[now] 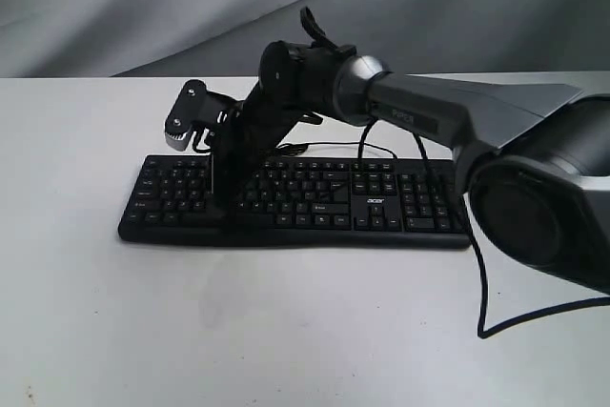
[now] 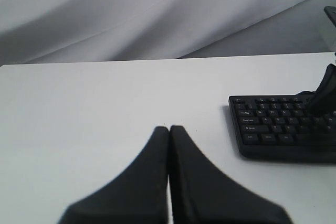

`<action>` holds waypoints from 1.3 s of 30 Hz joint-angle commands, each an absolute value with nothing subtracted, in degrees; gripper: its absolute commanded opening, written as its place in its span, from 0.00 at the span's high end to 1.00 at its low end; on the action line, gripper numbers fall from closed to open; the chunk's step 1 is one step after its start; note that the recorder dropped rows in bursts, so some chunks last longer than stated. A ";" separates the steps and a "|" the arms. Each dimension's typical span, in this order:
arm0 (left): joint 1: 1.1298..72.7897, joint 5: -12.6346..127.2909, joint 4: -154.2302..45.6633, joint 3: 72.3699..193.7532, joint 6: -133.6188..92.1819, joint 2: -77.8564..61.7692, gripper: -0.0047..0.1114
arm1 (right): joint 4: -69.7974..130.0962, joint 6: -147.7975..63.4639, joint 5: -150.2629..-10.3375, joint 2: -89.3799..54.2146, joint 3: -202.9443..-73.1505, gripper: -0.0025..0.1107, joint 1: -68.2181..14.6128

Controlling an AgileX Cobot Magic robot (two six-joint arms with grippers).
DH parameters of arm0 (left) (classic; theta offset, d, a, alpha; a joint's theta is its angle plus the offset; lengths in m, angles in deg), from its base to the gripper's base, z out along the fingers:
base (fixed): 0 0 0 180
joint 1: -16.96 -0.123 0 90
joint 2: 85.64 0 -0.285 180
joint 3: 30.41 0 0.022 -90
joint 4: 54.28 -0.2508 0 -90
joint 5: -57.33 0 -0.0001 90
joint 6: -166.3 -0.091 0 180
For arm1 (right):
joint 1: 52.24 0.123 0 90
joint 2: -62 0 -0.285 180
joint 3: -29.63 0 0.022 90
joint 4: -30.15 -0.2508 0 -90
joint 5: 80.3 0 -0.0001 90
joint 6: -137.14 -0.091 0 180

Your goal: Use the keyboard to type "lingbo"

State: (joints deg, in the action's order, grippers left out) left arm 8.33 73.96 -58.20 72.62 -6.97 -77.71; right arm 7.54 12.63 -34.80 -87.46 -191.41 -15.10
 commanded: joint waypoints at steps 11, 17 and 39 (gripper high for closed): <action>8.22 73.69 -57.73 72.37 -6.74 -77.86 0.96 | 7.68 12.04 -33.79 -87.38 -191.95 0.98 -15.08; 8.22 73.69 -57.73 72.37 -6.74 -77.86 0.96 | 8.12 11.92 -33.79 -87.43 -191.95 0.98 -15.08; 8.22 73.69 -57.73 72.37 -6.74 -77.86 0.96 | 9.20 11.15 -34.87 -88.45 -191.95 0.98 -15.08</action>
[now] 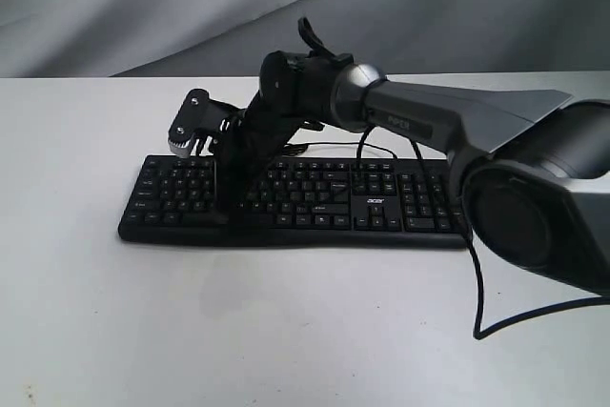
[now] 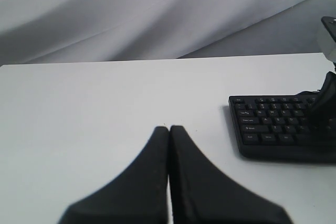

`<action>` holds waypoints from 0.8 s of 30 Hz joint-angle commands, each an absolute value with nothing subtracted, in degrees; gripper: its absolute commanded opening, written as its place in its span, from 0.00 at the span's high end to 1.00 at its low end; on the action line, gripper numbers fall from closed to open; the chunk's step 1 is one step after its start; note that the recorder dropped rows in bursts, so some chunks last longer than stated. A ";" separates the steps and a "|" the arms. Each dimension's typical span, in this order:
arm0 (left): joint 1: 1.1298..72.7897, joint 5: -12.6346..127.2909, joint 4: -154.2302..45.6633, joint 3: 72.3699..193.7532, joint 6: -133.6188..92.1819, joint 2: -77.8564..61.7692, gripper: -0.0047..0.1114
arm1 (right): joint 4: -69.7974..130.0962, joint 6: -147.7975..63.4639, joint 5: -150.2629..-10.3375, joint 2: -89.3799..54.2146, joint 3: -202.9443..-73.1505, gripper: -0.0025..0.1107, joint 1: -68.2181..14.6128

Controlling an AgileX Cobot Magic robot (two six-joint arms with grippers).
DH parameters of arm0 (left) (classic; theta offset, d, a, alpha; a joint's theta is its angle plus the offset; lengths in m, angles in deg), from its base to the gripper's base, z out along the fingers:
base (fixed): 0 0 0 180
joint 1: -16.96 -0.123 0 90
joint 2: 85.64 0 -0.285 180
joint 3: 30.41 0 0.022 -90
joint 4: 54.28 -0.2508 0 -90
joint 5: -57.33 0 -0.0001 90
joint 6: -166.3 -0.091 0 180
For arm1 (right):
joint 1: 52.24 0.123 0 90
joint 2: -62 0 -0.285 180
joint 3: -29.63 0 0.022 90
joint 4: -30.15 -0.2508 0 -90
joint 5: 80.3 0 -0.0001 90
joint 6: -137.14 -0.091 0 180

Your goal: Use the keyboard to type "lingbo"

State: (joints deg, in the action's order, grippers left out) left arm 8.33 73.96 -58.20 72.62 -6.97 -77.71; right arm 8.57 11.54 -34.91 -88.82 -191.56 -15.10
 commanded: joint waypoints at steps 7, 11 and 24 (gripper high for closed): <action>8.22 73.69 -57.73 72.37 -6.74 -77.86 0.96 | 10.75 10.44 -31.86 -85.55 -191.95 0.98 -15.08; 8.22 73.69 -57.73 72.37 -6.74 -77.86 0.96 | 10.75 10.03 -30.06 -85.55 -191.84 0.98 -15.08; 8.22 73.69 -57.73 72.37 -6.74 -77.86 0.96 | 10.32 10.03 -30.32 -85.55 -190.12 0.98 -14.95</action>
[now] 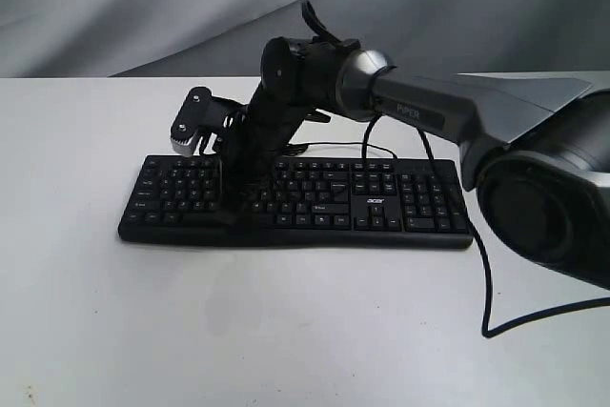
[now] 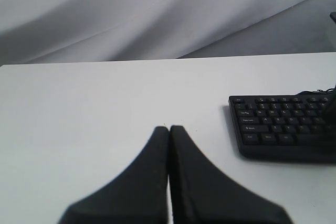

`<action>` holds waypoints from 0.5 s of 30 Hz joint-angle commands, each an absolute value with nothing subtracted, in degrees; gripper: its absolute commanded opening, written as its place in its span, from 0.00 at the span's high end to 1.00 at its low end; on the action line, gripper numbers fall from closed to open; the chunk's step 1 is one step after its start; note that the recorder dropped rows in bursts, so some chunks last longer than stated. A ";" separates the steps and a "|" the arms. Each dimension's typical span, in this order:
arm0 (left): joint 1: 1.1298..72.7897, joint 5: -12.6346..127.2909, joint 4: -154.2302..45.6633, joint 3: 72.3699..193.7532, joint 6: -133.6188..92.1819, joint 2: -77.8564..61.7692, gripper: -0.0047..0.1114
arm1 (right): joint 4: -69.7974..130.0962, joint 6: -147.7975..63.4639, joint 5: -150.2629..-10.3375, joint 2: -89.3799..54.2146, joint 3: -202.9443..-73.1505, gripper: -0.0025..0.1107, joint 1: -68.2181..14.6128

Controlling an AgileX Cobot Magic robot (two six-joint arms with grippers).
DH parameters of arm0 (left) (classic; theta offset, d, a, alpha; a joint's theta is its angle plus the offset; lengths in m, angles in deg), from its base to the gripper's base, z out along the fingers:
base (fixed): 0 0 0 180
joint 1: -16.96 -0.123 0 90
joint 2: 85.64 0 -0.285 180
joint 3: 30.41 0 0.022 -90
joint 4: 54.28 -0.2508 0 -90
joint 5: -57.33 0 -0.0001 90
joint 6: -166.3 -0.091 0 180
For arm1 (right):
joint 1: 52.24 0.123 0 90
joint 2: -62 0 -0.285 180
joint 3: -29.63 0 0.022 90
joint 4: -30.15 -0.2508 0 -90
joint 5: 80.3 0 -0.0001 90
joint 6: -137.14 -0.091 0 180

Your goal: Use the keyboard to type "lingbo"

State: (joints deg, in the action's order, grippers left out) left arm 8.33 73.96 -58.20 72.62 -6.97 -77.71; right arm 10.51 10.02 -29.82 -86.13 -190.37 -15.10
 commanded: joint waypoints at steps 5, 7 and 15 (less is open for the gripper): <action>8.22 73.69 -57.73 72.37 -6.74 -77.86 0.96 | 9.67 10.03 -30.30 -85.91 -190.12 0.98 -14.95; 8.22 73.69 -57.73 72.37 -6.74 -77.86 0.96 | 9.27 10.03 -30.75 -86.16 -190.12 0.98 -14.95; 8.22 73.69 -57.73 72.37 -6.74 -77.86 0.96 | 8.71 10.46 -31.00 -86.41 -190.12 0.98 -14.95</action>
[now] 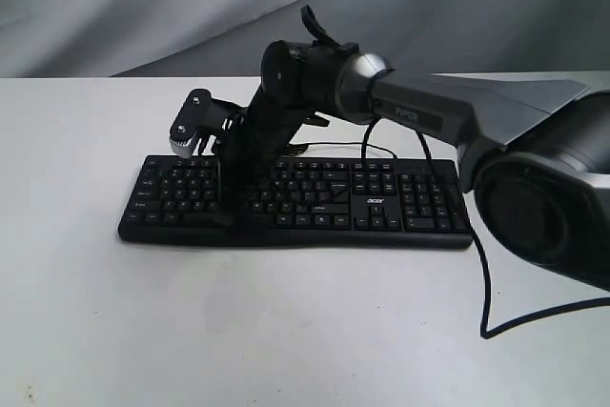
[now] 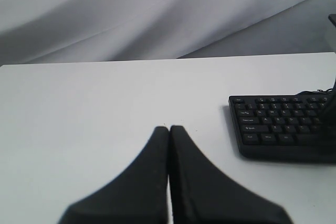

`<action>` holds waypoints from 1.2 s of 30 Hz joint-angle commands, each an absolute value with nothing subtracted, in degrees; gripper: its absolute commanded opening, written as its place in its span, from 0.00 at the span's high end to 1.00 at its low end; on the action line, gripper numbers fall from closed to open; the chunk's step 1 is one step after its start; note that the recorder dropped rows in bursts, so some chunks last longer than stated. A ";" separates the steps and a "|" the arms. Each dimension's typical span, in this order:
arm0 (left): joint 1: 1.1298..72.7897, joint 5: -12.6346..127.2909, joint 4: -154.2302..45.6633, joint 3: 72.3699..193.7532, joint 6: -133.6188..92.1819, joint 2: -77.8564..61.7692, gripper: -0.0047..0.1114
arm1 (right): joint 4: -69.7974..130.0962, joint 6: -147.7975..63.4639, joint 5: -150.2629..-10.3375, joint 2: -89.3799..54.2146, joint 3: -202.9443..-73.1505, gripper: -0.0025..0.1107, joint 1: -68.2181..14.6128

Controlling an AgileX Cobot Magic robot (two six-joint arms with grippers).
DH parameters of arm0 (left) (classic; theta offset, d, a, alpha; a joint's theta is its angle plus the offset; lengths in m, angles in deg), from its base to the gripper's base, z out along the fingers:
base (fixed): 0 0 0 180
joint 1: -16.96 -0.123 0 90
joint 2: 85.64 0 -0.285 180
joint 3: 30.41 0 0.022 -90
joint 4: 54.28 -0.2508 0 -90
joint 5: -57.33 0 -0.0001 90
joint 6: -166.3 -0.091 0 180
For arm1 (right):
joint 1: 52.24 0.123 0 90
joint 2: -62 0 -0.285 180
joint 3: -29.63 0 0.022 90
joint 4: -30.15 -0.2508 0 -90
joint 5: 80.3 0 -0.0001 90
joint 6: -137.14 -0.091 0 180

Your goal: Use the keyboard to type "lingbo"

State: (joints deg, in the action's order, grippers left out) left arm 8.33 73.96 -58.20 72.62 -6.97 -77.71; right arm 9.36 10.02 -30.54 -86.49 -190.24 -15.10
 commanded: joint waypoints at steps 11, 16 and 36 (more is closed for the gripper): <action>8.22 73.69 -57.73 72.37 -6.74 -77.86 0.96 | 8.18 10.46 -31.00 -86.55 -190.12 0.98 -14.95; 8.22 73.69 -57.73 72.37 -6.74 -77.86 0.96 | 7.67 10.46 -31.00 -87.27 -190.12 0.98 -14.95; 8.22 73.69 -57.73 72.37 -6.74 -77.86 0.96 | 12.64 8.15 -29.94 -84.10 -190.22 0.98 -15.05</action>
State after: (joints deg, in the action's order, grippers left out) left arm 8.33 73.96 -58.20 72.62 -6.97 -77.71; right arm 10.31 9.30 -30.35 -85.62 -190.24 -15.10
